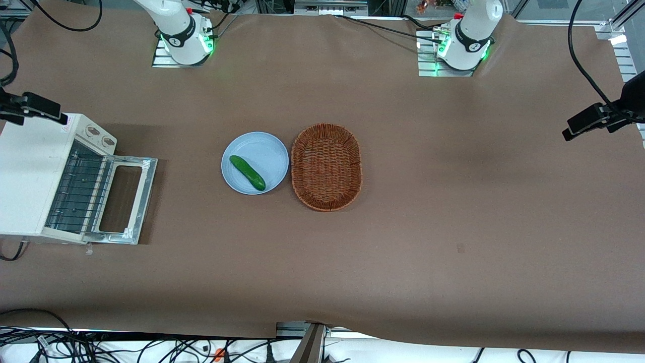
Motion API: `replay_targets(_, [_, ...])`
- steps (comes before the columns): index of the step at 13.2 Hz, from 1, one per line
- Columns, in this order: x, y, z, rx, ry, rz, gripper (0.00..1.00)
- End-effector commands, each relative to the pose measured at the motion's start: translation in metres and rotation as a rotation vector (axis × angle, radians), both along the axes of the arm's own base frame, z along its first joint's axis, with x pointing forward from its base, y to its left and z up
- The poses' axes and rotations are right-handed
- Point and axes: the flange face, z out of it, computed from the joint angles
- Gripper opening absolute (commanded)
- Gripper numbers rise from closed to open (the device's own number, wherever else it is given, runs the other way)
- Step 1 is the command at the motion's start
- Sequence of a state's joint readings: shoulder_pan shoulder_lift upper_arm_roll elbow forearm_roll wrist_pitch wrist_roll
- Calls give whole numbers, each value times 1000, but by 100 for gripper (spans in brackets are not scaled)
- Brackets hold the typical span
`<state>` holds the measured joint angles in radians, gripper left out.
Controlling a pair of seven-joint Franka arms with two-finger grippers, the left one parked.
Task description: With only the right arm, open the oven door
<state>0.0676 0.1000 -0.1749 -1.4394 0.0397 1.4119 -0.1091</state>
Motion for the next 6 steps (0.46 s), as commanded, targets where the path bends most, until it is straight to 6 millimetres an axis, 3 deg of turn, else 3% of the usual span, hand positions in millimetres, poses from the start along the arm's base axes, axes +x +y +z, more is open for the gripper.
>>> replay_targets(1, [-9,3,10,-11,28,-12,100])
replay_targets(6, [-11,2,14,-12,22,-12,100])
